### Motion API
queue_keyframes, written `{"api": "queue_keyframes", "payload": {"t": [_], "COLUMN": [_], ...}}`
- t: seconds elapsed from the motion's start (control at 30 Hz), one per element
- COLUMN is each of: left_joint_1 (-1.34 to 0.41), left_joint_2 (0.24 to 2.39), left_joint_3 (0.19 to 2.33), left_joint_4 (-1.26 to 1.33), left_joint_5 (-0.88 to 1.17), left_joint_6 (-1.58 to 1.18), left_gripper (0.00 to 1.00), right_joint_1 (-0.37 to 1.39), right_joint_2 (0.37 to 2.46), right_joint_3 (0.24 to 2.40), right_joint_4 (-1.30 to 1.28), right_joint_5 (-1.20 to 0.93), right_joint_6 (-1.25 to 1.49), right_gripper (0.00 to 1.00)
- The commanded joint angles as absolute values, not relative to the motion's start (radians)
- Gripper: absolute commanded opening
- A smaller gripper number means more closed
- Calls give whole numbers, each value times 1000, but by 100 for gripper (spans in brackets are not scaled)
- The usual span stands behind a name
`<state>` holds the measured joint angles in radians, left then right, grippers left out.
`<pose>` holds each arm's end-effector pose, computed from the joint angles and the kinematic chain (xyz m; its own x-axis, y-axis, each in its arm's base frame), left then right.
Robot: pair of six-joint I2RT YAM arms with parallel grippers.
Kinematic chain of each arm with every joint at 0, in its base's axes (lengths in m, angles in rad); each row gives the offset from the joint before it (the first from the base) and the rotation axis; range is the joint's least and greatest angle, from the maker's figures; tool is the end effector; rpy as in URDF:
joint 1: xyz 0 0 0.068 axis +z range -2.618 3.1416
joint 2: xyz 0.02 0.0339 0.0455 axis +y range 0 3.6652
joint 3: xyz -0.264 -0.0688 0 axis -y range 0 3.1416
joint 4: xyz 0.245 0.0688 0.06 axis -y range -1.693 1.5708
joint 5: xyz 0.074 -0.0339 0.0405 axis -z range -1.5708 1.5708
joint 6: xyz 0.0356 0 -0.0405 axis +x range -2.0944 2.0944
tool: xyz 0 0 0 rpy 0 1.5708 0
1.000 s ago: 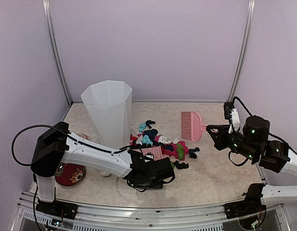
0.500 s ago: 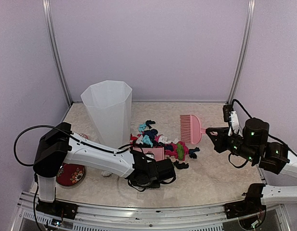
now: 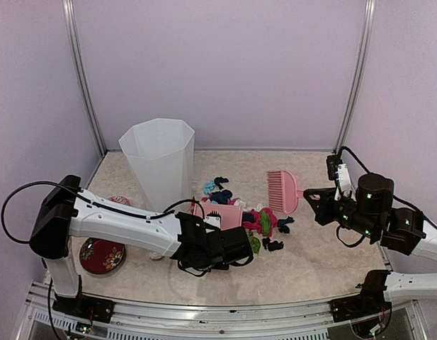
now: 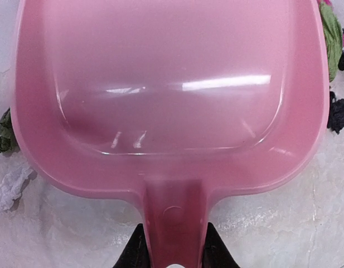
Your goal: Sweep away the paper scraps from the table
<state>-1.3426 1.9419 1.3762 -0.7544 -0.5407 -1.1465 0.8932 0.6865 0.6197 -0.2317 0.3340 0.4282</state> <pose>0.1040 -0.3666 0.1776 -0.8250 0.0984 -0.5566 0.1322 0.9910 -0.0208 0.1139 0.1229 0.2927 -0.3918 0.1389 -0.9095 -0.4143 0.8560 0.3092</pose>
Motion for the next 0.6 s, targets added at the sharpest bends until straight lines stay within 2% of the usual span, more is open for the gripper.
{"api": "queue_keyframes", "payload": {"t": [0.0, 0.17, 0.4, 0.57], "left_joint_1": [-1359, -1372, -1376, -1378], "left_joint_2": [1827, 1699, 1537, 1389], "left_joint_3": [1350, 1345, 1336, 1299], "left_joint_4": [-790, -808, -752, -632], "left_joint_5": [-605, -656, -668, -636], "left_joint_6": [-1119, -1083, -923, -769], "left_gripper": [0, 0, 0, 0], "right_joint_1": [883, 843, 842, 869], "right_joint_2": [712, 793, 873, 983], "right_joint_3": [686, 737, 689, 669], "right_joint_4": [-235, -240, -55, 98], "right_joint_5": [384, 271, -29, -230], "right_joint_6": [386, 372, 451, 610], "right_gripper": [0, 0, 0, 0]}}
